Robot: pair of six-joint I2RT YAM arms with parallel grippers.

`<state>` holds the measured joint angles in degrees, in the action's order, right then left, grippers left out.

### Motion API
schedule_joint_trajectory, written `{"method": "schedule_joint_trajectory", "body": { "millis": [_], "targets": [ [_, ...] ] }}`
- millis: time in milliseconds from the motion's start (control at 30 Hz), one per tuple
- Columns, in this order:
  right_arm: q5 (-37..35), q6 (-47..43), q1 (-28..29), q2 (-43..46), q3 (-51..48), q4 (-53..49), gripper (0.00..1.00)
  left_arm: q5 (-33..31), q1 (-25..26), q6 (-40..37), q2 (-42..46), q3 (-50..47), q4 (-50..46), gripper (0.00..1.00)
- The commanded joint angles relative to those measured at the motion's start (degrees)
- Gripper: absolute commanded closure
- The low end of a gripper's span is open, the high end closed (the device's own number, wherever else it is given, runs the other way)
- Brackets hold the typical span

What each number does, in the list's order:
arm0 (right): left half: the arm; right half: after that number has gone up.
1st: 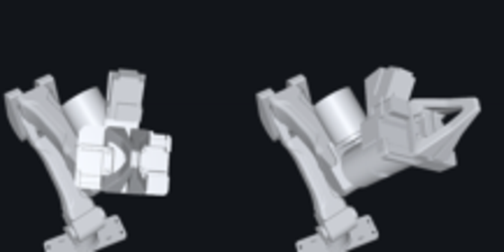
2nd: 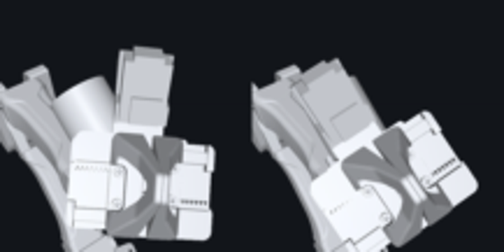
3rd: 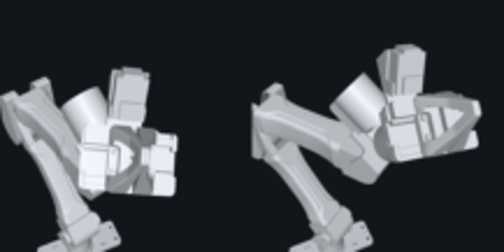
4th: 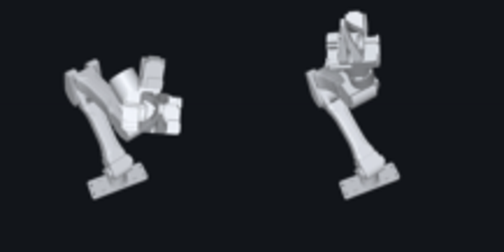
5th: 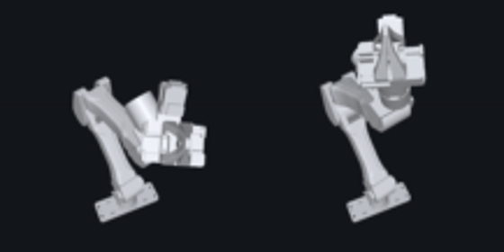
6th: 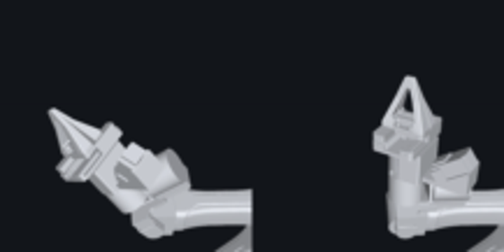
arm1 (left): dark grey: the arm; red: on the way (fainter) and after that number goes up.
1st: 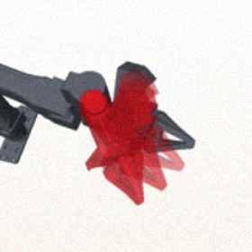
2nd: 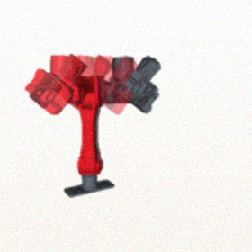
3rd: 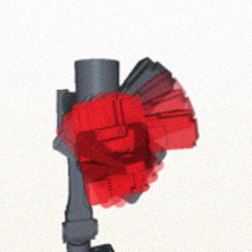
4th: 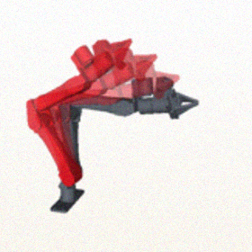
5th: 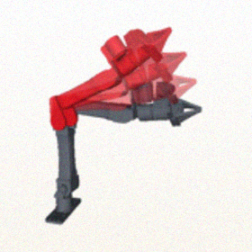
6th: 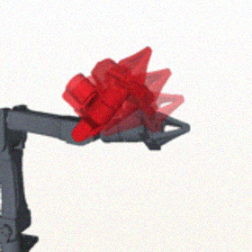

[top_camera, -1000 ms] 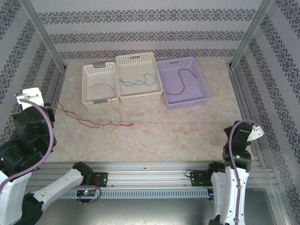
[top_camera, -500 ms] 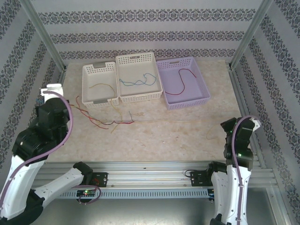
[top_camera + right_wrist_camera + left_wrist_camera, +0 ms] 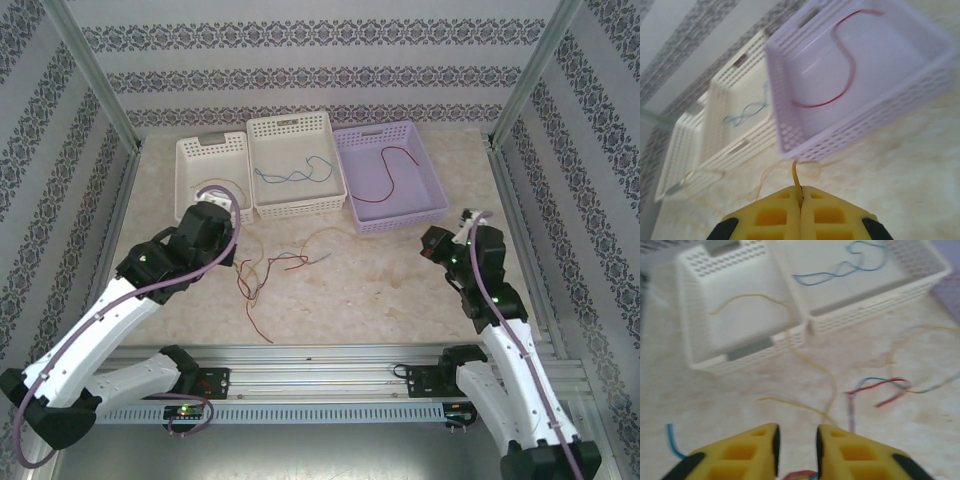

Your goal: Untangle the cables

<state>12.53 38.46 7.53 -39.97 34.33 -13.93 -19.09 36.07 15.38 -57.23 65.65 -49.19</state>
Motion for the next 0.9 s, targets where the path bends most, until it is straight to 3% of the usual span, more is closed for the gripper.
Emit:
{"method": "schedule_joint_trajectory", "body": {
  "millis": [0, 300, 367, 400, 700, 867],
  "targets": [
    [3.3, -1.8, 5.4, -2.3, 0.1, 9.6, 1.00, 9.7, 3.1, 3.2, -1.8, -2.6, 10.4, 0.63],
    [15.3, 0.6, 13.1, -10.0, 1.6, 23.9, 1.00, 26.6, 5.6, 3.2, -8.8, -4.7, 26.4, 0.18],
    [16.5, 0.0, 14.5, -10.7, 2.3, 24.7, 1.00, 28.5, 5.8, 3.1, -10.3, -3.8, 27.7, 0.03],
    [16.2, -0.5, 15.1, -10.8, 2.7, 24.3, 1.00, 28.9, 5.9, 3.0, -11.1, -3.2, 27.8, 0.00],
    [21.3, -2.6, 19.4, -11.5, 3.3, 28.5, 1.00, 27.2, 5.9, 6.6, -14.7, -0.4, 29.8, 0.00],
    [22.7, -2.9, 20.3, -11.9, 3.4, 29.9, 1.00, 39.8, 5.7, 8.4, -14.8, -1.4, 38.5, 0.00]
  ]
}}
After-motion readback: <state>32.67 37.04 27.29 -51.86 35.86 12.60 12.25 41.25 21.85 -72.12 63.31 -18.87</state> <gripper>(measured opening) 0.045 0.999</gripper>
